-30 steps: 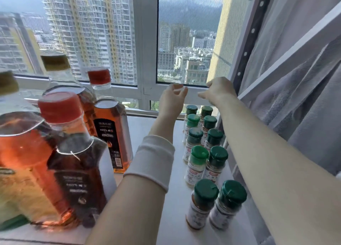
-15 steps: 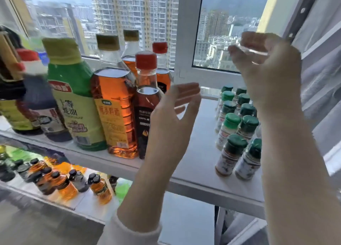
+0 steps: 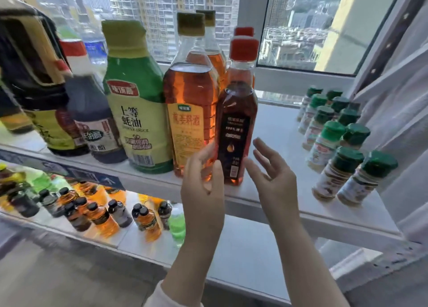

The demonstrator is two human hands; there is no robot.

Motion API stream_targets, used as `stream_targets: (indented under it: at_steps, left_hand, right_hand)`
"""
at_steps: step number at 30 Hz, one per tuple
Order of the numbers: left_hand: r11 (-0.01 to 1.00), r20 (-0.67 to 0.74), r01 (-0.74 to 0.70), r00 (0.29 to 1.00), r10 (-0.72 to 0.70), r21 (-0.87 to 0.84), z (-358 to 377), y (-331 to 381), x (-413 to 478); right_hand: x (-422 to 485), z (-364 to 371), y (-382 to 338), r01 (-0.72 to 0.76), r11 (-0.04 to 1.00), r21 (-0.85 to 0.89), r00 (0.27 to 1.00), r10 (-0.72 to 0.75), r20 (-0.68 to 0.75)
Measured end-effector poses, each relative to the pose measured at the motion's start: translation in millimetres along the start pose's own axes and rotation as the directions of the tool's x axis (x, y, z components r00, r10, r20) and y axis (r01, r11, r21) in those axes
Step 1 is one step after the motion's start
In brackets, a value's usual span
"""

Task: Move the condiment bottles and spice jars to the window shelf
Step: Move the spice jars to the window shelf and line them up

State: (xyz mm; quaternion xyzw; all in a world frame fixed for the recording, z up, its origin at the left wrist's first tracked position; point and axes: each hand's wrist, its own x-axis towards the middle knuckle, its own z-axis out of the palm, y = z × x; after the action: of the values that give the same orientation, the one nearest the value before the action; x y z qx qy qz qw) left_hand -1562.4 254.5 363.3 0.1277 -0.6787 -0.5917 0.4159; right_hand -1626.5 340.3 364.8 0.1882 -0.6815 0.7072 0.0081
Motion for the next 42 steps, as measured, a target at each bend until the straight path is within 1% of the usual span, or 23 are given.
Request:
stream_targets:
  at_steps: [4, 8, 10, 14, 15, 19, 21, 25, 29, 32, 36, 42]
  left_hand:
    - [1.000, 0.044, -0.013, 0.999, 0.013, 0.008, -8.4, -11.2, 1.7]
    - [0.999, 0.067, -0.042, 0.997, 0.042, 0.003, -8.1, -18.4, -0.8]
    - [0.999, 0.087, -0.034, 0.996, 0.034, -0.007, -4.6, -21.8, -3.4]
    - [0.996, 0.103, -0.012, 0.994, 0.020, -0.083, 6.3, -21.5, -9.6]
    - [0.994, 0.110, 0.010, 0.994, 0.002, -0.106, 10.0, -19.9, -10.2]
    - [0.962, 0.149, 0.171, 0.979, -0.141, -0.212, 25.4, -19.1, -6.3]
    - [0.959, 0.148, 0.207, 0.972, -0.180, -0.193, 33.1, -22.9, -0.6]
    - [0.931, 0.174, 0.327, 0.938, -0.300, -0.158, 46.5, -25.6, 22.3]
    - [0.911, 0.191, 0.406, 0.902, -0.387, -0.067, 60.3, -13.9, 48.8]
    - [0.915, 0.167, 0.400, 0.907, -0.386, -0.059, 71.1, -9.8, 59.8]
    - [0.926, 0.088, 0.376, 0.924, -0.373, -0.017, 79.4, -14.8, 66.1]
    - [0.917, 0.082, 0.399, 0.914, -0.398, 0.002, 78.7, -18.8, 71.4]
  right_hand:
    - [9.2, 8.3, 2.8, 0.003, 1.000, 0.021, 0.999, -0.004, 0.036]
    - [11.7, 5.2, 4.9, 0.049, 0.998, 0.036, 0.999, -0.049, -0.009]
    - [11.4, 2.3, 5.1, 0.064, 0.997, 0.032, 0.998, -0.063, -0.023]
    - [9.5, -7.9, 4.6, 0.068, 0.997, 0.028, 0.996, -0.067, -0.054]
    - [9.5, -11.1, 3.9, 0.068, 0.997, 0.026, 0.996, -0.066, -0.059]
    - [9.1, -26.7, 2.8, 0.054, 0.998, 0.043, 0.997, -0.052, -0.063]
    - [8.6, -35.1, 3.9, 0.056, 0.998, 0.035, 0.996, -0.053, -0.073]
    - [7.7, -48.1, 7.9, 0.049, 0.998, 0.046, 0.995, -0.045, -0.085]
    - [8.9, -53.4, 10.3, 0.046, 0.997, 0.063, 0.996, -0.042, -0.075]
    - [9.6, -54.6, 10.3, 0.045, 0.997, 0.070, 0.998, -0.041, -0.057]
    - [9.6, -55.7, 10.7, 0.037, 0.995, 0.091, 0.998, -0.033, -0.046]
    - [11.8, -55.5, 8.2, 0.032, 0.996, 0.080, 0.999, -0.031, -0.015]
